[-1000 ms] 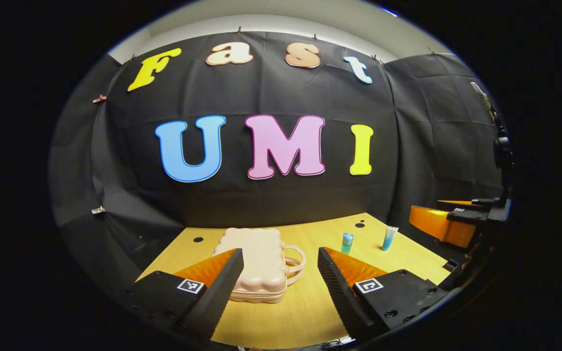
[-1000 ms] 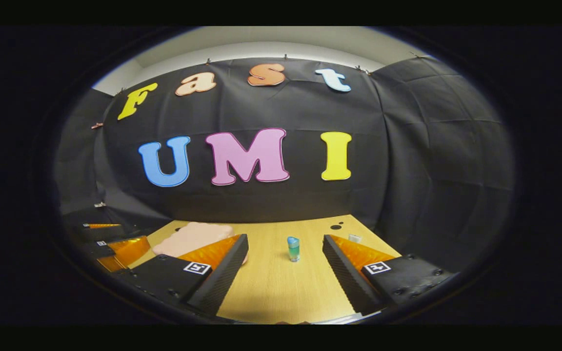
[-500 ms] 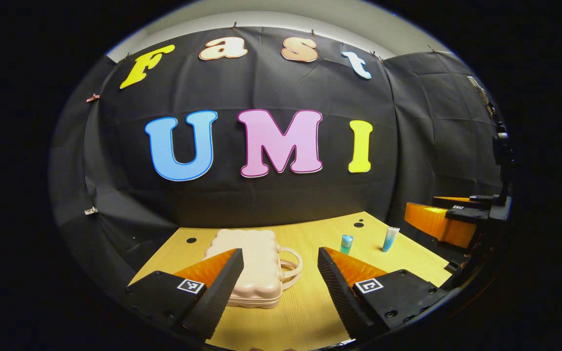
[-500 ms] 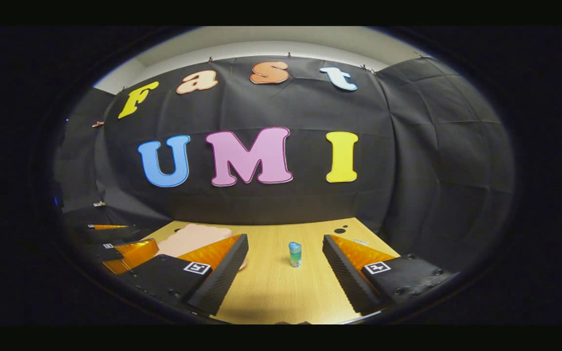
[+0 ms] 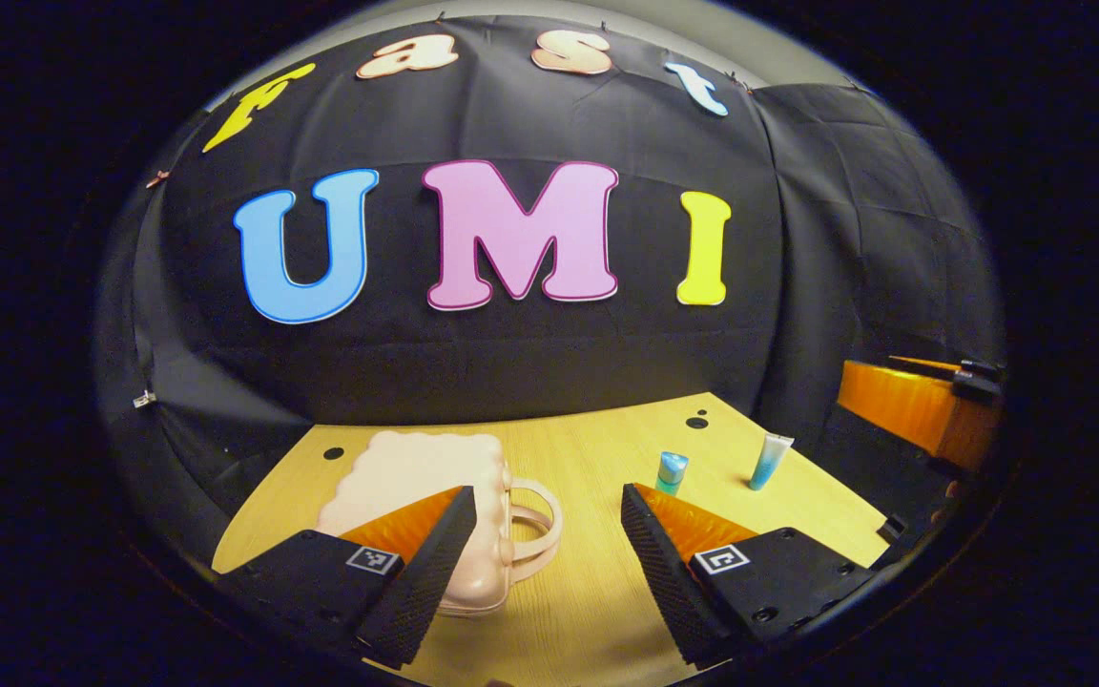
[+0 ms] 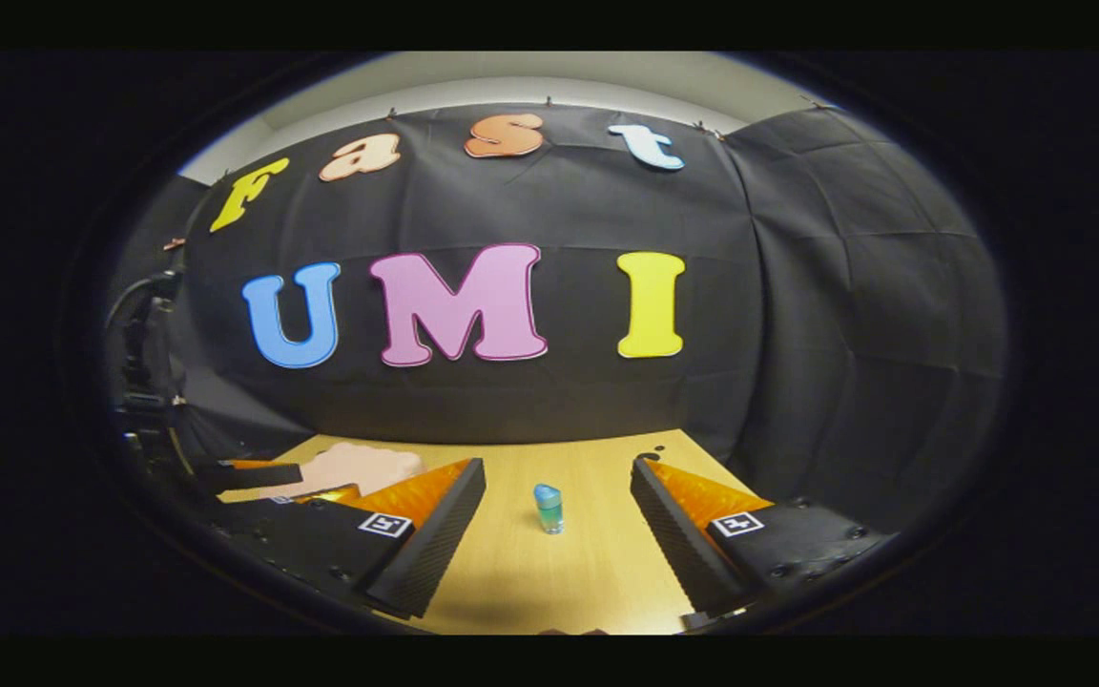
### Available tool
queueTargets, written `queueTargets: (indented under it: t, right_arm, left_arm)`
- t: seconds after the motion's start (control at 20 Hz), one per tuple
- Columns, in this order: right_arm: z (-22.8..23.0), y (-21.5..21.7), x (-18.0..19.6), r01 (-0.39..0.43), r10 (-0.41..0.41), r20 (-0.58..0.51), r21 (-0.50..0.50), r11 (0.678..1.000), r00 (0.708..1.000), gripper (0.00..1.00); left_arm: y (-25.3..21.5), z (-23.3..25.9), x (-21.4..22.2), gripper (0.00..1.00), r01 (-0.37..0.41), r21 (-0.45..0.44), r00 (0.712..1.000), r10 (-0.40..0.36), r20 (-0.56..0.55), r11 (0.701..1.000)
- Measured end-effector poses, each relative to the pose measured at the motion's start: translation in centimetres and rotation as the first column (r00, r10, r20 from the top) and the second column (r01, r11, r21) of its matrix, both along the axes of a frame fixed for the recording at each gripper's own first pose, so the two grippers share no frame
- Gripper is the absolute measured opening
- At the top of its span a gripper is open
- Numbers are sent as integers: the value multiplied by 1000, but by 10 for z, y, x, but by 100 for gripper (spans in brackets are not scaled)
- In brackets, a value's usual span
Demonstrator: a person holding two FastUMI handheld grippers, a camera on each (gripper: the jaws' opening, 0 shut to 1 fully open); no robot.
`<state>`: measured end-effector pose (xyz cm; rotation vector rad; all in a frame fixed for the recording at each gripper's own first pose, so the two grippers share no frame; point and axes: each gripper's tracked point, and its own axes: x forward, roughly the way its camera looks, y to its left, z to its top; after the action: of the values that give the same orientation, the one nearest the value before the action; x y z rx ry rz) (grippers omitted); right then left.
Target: First open the suitcase, pack the skin care products into it, and then close the suitcase.
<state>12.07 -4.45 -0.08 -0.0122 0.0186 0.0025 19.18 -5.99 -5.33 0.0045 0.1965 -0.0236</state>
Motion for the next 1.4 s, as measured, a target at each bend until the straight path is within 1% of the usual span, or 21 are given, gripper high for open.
queueTargets:
  t: [0.15,0.25,0.35,0.45,0.55,0.65,0.7,0.75,0.85,0.9,0.95,1.0,1.1,1.15,1.2,1.3,1.35,1.4]
  right_arm:
    - [-16,-4,14,-31,31,-46,-2,1000,998,97]
    - [-24,-8,25,-49,47,-63,-24,999,997,98]
    - [-31,-14,35,-69,66,-76,-49,996,995,98]
    - [-41,-20,45,-82,77,-105,-48,995,991,97]
    - [-48,-28,58,-85,78,-130,-49,995,989,98]
    - [-42,-39,66,-77,67,-111,-85,993,992,98]
    - [-39,-50,71,-59,49,-97,-103,993,994,98]
    - [-37,-59,75,-43,33,-90,-112,993,995,97]
    - [-42,-72,81,-26,15,-110,-102,994,994,97]
    - [-47,-76,84,-25,13,-123,-92,995,992,97]
    - [-49,-80,87,-24,12,-132,-89,996,991,97]
    - [-50,-82,89,-20,7,-131,-93,995,991,97]
    - [-48,-83,92,-20,7,-121,-105,994,993,97]
    - [-48,-83,92,-22,9,-120,-108,994,993,97]
    - [-49,-82,93,-26,12,-121,-110,994,993,97]
    - [-51,-75,91,-38,25,-127,-104,994,992,97]
    - [-52,-72,89,-44,30,-130,-101,994,991,97]
    - [-53,-70,87,-48,34,-133,-100,994,991,97]
  left_arm:
    - [-11,-34,45,96,-20,27,996,22,-89,999]
    - [-17,-59,74,96,-33,42,989,39,-144,999]
    - [-21,-84,100,96,-49,64,979,61,-195,997]
    - [-24,-109,120,96,-65,74,963,81,-257,995]
    - [-31,-129,135,95,-45,69,947,64,-314,997]
    - [-28,-144,147,92,-59,98,931,90,-354,993]
    - [-27,-152,151,88,-69,112,921,106,-375,991]
    - [-25,-157,153,87,-77,123,912,120,-393,989]
    - [-19,-167,155,77,-95,152,891,152,-427,984]
    - [-14,-172,157,63,-109,176,881,177,-438,978]
    - [-8,-174,158,59,-125,200,874,203,-441,972]
    - [0,-175,160,44,-153,220,864,238,-443,963]
    - [-2,-180,160,19,-174,180,849,240,-470,968]
    - [0,-180,159,18,-176,171,848,237,-474,970]
    - [-3,-177,159,17,-172,152,854,224,-470,973]
    - [-5,-170,162,12,-154,119,872,192,-451,981]
    - [-6,-167,161,13,-140,99,880,170,-444,985]
    - [-8,-159,162,8,-135,64,889,149,-434,989]
